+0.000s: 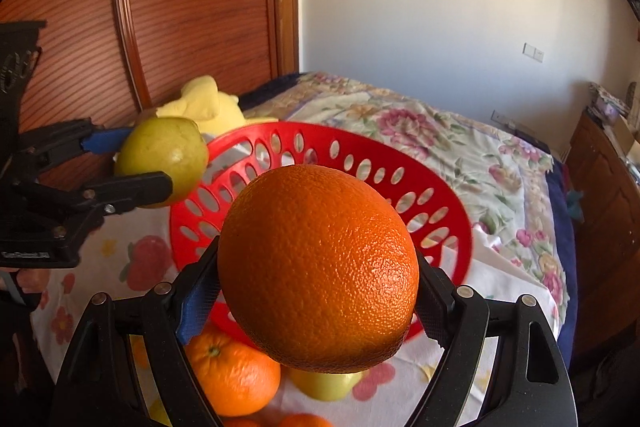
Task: Organize fruits
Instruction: 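Carry the pear in the left tool while the right tool carries the orange over the red basket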
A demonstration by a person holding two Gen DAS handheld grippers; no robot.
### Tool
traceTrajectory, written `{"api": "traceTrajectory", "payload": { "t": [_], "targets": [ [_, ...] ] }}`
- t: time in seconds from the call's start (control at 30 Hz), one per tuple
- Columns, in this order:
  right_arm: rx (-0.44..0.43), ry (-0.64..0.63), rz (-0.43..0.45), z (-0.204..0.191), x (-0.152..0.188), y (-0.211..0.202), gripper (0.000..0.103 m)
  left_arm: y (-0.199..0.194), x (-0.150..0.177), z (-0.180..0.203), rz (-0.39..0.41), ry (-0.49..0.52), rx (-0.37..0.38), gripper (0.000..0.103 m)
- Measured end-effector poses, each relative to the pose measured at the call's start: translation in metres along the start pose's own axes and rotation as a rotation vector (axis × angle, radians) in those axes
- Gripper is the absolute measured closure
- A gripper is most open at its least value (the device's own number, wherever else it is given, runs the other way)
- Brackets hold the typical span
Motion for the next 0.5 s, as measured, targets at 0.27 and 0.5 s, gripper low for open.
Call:
{"api": "traceTrajectory", "payload": {
  "t": [0.27,0.5],
  "targets": [
    [-0.014,-0.045,-0.112,-0.009,-0.004,0.037,0.017,0.006,-0.005,-0.006,0.001,-0.002,0.0,0.042],
    [-0.032,-0.055,-0.219,-0.011,-0.003,0.065,0.017,0.012,-0.009,-0.007,0.0,-0.005,0.005,0.042]
  ]
}}
Point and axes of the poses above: each gripper's, at about its wrist camera, not at the fingertips, and y roughly the way its jaws point, z to its right, x to its underside, the point moved 2 cm from there along y, roughly the way its jaws point, and after that the axes turned 3 degrees about -y, right-handed, at the moved point
